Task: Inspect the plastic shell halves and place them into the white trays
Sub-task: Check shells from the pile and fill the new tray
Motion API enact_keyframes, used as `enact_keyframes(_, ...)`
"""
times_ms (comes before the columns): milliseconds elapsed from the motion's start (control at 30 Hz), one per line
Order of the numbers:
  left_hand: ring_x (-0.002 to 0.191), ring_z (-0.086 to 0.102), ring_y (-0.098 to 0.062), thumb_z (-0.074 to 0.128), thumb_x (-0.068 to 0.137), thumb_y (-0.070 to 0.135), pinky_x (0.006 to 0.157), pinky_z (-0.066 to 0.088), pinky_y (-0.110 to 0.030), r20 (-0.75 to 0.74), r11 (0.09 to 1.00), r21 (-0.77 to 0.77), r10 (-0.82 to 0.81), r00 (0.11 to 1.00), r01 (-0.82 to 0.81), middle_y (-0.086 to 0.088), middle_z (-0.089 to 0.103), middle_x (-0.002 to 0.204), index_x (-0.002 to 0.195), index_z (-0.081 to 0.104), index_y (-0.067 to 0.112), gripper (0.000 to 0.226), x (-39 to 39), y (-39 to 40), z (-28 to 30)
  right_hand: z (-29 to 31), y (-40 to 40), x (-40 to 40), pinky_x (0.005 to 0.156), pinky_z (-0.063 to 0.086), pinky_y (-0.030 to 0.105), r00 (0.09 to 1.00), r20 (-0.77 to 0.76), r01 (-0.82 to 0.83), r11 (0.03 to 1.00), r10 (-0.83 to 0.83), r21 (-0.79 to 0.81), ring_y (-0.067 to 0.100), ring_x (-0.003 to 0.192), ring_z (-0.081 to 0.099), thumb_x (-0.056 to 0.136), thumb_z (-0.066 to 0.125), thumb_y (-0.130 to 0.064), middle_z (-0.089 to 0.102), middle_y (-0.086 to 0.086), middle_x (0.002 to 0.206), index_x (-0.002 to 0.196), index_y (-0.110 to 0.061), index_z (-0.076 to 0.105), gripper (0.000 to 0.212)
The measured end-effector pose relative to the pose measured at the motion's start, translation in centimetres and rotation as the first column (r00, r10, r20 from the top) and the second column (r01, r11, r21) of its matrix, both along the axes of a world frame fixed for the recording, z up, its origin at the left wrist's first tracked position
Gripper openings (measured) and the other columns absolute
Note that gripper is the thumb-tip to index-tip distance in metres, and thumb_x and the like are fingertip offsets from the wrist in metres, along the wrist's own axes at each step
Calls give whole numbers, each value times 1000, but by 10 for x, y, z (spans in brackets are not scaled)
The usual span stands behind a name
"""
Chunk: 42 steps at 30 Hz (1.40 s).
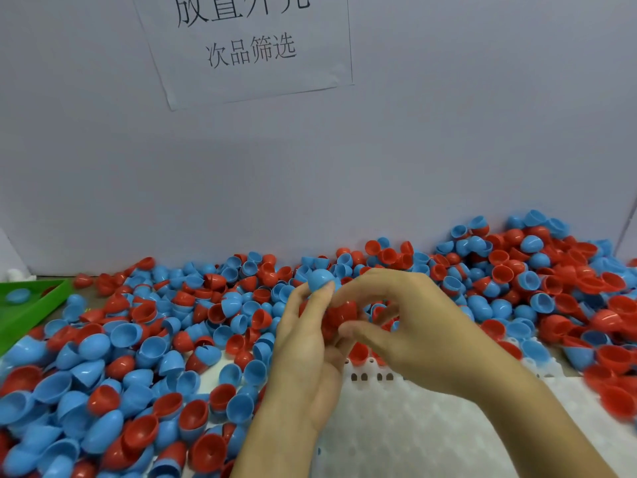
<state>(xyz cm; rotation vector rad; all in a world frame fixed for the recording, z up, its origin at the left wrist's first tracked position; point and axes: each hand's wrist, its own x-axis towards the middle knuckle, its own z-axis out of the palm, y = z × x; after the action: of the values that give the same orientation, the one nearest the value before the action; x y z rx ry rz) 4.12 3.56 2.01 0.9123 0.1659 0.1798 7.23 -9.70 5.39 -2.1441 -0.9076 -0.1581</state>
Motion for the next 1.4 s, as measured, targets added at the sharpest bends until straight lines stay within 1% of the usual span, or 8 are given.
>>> enact_keyframes(133,72,71,-14,70,87,20,59,58,-26,-50,998,54,31,998,-28,-15,74,102,115,71,15,29,0,1,-2,1,-9,6,78,54,16,995,25,93,985,-97,147,-7,96,64,87,69,-33,68,-25,101,101,-40,70,16)
enact_keyframes(267,71,71,-14,73,86,22,57,55,-27,-16,961,277,-12,1000,16,-9,76,93,99,75,28,15,-1,-1,-4,-2,-11,9,80,54,14,997,8,69,992,-71,106,-8,103,61,82,74,-40,64,-27,112,116,-47,63,37)
enact_keyframes(367,74,72,-16,76,75,30,58,54,-28,2,945,322,-61,998,57,-10,75,96,99,75,34,24,-4,0,-3,-3,-11,11,79,55,15,998,-8,61,989,-60,134,-8,99,63,84,73,-33,67,-30,106,109,-46,68,28)
enact_keyframes(733,67,66,-17,65,87,-4,47,49,-25,-3,957,274,-100,995,97,-16,71,113,104,76,28,38,-4,7,-2,-9,-17,22,67,57,15,936,-200,352,774,-289,526,-2,83,70,93,63,-32,74,-16,85,92,-38,68,8)
enact_keyframes(900,60,63,-14,61,92,2,44,45,-24,-94,959,238,-136,986,155,-12,71,103,95,78,22,27,-4,8,-2,-8,-16,18,60,52,11,931,-358,233,865,-67,444,2,75,71,93,62,-36,75,-18,86,92,-36,72,10)
enact_keyframes(1000,67,67,-17,68,86,17,44,47,-22,-134,960,126,-232,963,249,-13,72,100,99,79,19,18,-4,6,0,-11,-8,17,62,53,11,935,-343,241,871,-90,428,-4,81,69,92,62,-37,74,-23,87,90,-40,71,10)
enact_keyframes(1133,71,63,-25,74,62,41,38,45,-23,-171,959,-10,-279,945,282,-16,74,93,116,74,13,61,-1,4,3,-15,-1,14,69,50,9,933,-339,276,852,-125,445,-11,88,66,90,64,-40,72,-29,89,87,-44,70,7)
enact_keyframes(1400,71,65,-18,79,64,39,45,49,-22,-75,963,78,-253,965,258,-13,72,96,102,80,16,45,-8,14,3,-12,0,13,69,57,22,946,-256,293,859,-198,421,11,74,67,87,72,-33,69,-5,77,100,-33,71,13)
